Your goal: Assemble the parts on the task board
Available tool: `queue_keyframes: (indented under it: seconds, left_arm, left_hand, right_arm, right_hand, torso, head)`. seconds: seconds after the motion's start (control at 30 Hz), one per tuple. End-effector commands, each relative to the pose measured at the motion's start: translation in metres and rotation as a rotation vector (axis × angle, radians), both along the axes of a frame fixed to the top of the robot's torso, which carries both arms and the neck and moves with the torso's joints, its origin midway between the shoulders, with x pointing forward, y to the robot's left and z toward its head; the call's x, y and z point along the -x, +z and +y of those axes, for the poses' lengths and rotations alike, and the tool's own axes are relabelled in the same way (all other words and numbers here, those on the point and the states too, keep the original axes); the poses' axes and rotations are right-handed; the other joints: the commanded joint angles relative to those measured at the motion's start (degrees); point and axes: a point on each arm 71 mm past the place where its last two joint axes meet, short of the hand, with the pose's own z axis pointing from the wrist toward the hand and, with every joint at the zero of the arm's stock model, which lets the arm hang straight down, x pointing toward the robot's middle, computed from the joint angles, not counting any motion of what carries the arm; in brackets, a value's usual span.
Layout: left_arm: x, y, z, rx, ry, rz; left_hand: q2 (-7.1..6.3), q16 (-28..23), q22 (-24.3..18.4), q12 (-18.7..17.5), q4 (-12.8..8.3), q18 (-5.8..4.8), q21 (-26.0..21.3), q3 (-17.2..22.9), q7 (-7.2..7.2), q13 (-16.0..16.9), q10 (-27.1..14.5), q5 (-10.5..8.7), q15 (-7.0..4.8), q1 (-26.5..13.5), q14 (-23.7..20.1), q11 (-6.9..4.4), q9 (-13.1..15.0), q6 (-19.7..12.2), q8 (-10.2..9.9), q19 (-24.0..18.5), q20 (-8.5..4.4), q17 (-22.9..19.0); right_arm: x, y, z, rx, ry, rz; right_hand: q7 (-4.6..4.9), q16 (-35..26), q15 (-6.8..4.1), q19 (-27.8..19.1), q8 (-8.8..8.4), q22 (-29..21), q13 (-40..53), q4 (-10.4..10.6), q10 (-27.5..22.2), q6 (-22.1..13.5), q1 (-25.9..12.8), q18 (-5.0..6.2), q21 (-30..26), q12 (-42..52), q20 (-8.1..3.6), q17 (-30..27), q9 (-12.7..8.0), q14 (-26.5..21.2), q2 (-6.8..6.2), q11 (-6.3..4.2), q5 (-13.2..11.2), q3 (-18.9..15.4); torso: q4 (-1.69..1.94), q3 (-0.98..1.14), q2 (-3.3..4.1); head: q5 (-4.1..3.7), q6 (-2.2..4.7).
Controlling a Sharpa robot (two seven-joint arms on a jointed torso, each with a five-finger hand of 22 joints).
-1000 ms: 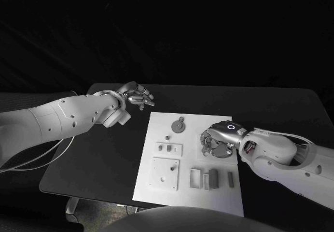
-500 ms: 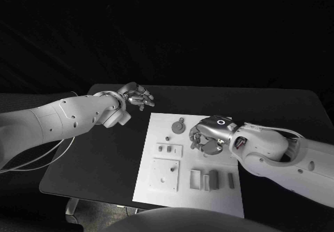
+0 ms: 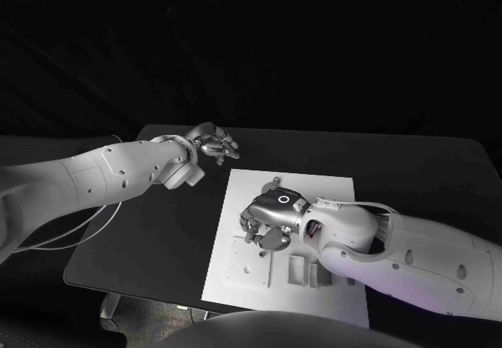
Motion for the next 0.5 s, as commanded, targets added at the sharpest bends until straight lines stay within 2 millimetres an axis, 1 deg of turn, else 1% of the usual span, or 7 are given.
queue_keyframes:
  seconds: [0.03, 0.07, 0.13, 0.17, 0.23, 0.37, 0.5]
  left_arm:
    - [-0.001, 0.001, -0.005, 0.006, -0.023, 0.001]
    - [-0.001, 0.000, -0.006, 0.006, -0.026, 0.002]
    - [-0.001, 0.000, -0.008, 0.007, -0.029, 0.002]
    - [-0.001, 0.000, -0.009, 0.008, -0.030, 0.003]
    - [-0.001, 0.000, -0.010, 0.008, -0.032, 0.003]
    - [-0.003, 0.000, -0.013, 0.007, -0.032, 0.005]
    - [-0.002, 0.000, -0.015, 0.008, -0.036, 0.006]
  left_hand:
    - [0.57, -0.4, 0.1, 0.1, 0.2, 3.05, -0.3, -0.1, 0.29, -0.1, -0.5, -0.13, 0.06, 0.0, 0.4, 0.07, -0.1, 0.0, 0.4, 0.0, -0.32, 0.1]
    - [0.57, -0.4, 0.1, 0.1, 0.2, 3.05, -0.3, -0.1, 0.29, -0.1, -0.5, -0.13, 0.06, 0.0, 0.4, 0.07, -0.1, 0.0, 0.4, 0.0, -0.32, 0.1]
    - [0.58, -0.4, 0.1, 0.1, 0.2, 3.05, -0.3, -0.1, 0.29, -0.1, -0.5, -0.13, 0.06, 0.0, 0.4, 0.07, -0.1, 0.0, 0.4, 0.0, -0.32, 0.1]
    - [0.59, -0.4, 0.1, 0.1, 0.2, 3.05, -0.3, -0.1, 0.29, -0.1, -0.5, -0.13, 0.06, 0.0, 0.4, 0.07, -0.1, 0.0, 0.4, 0.0, -0.32, 0.1]
    - [0.59, -0.4, 0.1, 0.1, 0.2, 3.05, -0.3, -0.1, 0.29, -0.1, -0.5, -0.13, 0.06, 0.0, 0.4, 0.07, -0.1, 0.0, 0.4, 0.0, -0.32, 0.1]
    - [0.61, -0.4, 0.1, 0.1, 0.2, 3.05, -0.3, -0.1, 0.29, -0.1, -0.5, -0.13, 0.06, 0.0, 0.4, 0.07, -0.1, 0.0, 0.4, 0.0, -0.32, 0.1]
    - [0.62, -0.4, 0.1, 0.1, 0.2, 3.05, -0.4, -0.1, 0.28, -0.1, -0.5, -0.13, 0.06, 0.0, 0.4, 0.07, -0.1, 0.0, 0.4, 0.0, -0.32, 0.1]
  right_arm:
    - [0.007, -0.009, 0.007, 0.026, 0.039, 0.039]
    - [0.009, -0.012, 0.009, 0.028, 0.045, 0.046]
    - [0.014, -0.019, 0.012, 0.038, 0.059, 0.064]
    - [0.016, -0.021, 0.014, 0.043, 0.066, 0.073]
    - [0.020, -0.025, 0.017, 0.046, 0.077, 0.083]
    - [0.025, -0.033, 0.021, 0.053, 0.089, 0.102]
    - [0.028, -0.043, 0.023, 0.092, 0.098, 0.126]
  right_hand:
    - [-0.69, -0.2, -0.39, 0.2, 0.41, 0.0, 0.1, 0.1, 0.2, 0.9, -0.1, 5.51, 0.2, 0.1, -0.21, -0.1, 1.3, 0.0, 0.51, 0.08, 0.4, 0.3]
    - [-0.68, -0.2, -0.39, 0.2, 0.41, 0.0, 0.1, 0.1, 0.2, 0.9, -0.2, 5.51, 0.2, 0.1, -0.21, -0.1, 1.3, 0.0, 0.53, 0.09, 0.4, 0.4]
    - [-0.67, -0.2, -0.39, 0.1, 0.40, 0.0, 0.1, 0.0, 0.1, 0.8, -0.2, 5.51, 0.2, 0.0, -0.21, -0.1, 1.4, 0.0, 0.58, 0.09, 0.4, 0.4]
    - [-0.67, -0.3, -0.38, 0.1, 0.39, 0.0, 0.1, 0.0, 0.1, 0.8, -0.2, 5.51, 0.1, 0.0, -0.21, -0.1, 1.4, 0.0, 0.60, 0.10, 0.4, 0.4]
    - [-0.66, -0.3, -0.38, 0.1, 0.39, 0.0, 0.2, 0.0, 0.1, 0.8, -0.2, 5.51, 0.1, 0.0, -0.21, -0.1, 1.4, 0.0, 0.62, 0.10, 0.4, 0.4]
    - [-0.64, -0.3, -0.37, 0.1, 0.38, 0.0, 0.2, 0.0, 0.1, 0.7, -0.3, 5.51, 0.1, 0.0, -0.21, -0.1, 1.4, -0.1, 0.68, 0.11, 0.4, 0.4]
    - [-0.63, -0.3, -0.37, 0.1, 0.37, 0.0, 0.2, 0.0, 0.1, 0.7, -0.3, 5.51, 0.1, 0.0, -0.21, -0.1, 1.5, -0.1, 0.73, 0.11, 0.4, 0.4]
  torso:
    - [-0.05, -0.05, 0.05]
    - [-0.06, -0.10, 0.05]
    - [-0.06, -0.01, 0.07]
    - [-0.02, -0.06, 0.07]
    - [0.02, 0.05, 0.11]
    - [0.05, 0.09, 0.12]
    - [0.01, 0.15, 0.11]
  head:
    - [0.36, -0.16]
    - [0.41, -0.22]
    - [0.56, -0.33]
    - [0.68, -0.45]
    - [0.93, -0.65]
    - [1.46, -0.99]
    - [2.33, -1.57]
